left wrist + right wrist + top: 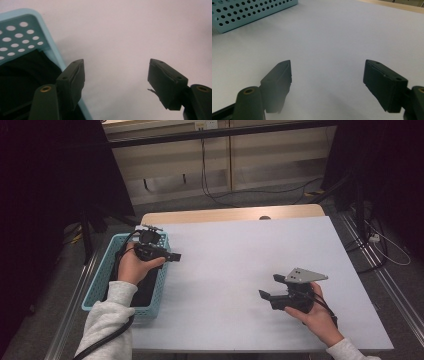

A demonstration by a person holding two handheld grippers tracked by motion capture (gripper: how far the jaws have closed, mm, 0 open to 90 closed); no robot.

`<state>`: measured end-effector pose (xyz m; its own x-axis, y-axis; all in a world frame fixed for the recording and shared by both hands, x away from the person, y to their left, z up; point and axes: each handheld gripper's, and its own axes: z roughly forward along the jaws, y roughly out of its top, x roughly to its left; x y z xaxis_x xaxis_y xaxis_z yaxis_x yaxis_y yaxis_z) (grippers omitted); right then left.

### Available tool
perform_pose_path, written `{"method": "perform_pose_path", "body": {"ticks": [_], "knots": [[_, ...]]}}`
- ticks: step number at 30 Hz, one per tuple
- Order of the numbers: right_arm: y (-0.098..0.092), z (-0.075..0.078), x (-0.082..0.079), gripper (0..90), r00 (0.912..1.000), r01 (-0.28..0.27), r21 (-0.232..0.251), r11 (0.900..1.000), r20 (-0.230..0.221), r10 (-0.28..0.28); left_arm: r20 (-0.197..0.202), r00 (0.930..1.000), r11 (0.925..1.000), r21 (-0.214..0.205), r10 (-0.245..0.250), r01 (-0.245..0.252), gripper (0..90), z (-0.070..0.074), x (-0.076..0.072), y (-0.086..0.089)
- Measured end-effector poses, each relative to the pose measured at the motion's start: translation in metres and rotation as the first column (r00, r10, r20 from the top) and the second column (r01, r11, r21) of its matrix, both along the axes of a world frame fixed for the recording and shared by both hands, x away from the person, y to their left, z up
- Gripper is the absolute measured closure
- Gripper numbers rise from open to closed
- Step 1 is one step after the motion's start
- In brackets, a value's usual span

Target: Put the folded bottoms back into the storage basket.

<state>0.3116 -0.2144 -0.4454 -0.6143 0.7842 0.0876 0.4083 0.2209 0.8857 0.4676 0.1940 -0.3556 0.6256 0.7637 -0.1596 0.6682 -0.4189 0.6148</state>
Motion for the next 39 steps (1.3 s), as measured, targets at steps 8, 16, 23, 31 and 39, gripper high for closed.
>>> {"method": "perform_pose_path", "body": {"ticks": [8,16,23,31,39], "knots": [[-0.004,0.000,-0.002,22.5,1.0000,0.003,0.004,1.0000,-0.006,-0.003,0.002,0.9995,0.9994,-0.014,-0.033,0.033,28.8,-0.006,-0.008,-0.014],[-0.008,0.000,-0.005,22.1,0.9999,0.000,0.008,1.0000,-0.014,0.000,0.001,0.9979,0.9976,-0.025,-0.064,0.064,27.9,-0.014,-0.016,-0.024],[-0.013,-0.002,-0.006,22.1,0.9996,0.002,0.007,1.0000,-0.027,-0.002,0.004,0.9949,0.9945,-0.029,-0.101,0.101,27.3,-0.020,-0.026,-0.030],[-0.018,-0.003,-0.009,22.1,0.9994,0.005,0.001,1.0000,-0.034,-0.005,0.004,0.9929,0.9920,-0.041,-0.119,0.119,26.0,-0.027,-0.036,-0.033],[-0.025,-0.004,-0.013,22.1,0.9992,0.008,0.001,1.0000,-0.040,-0.008,0.003,0.9909,0.9901,-0.041,-0.134,0.134,25.4,-0.037,-0.046,-0.034]]}}
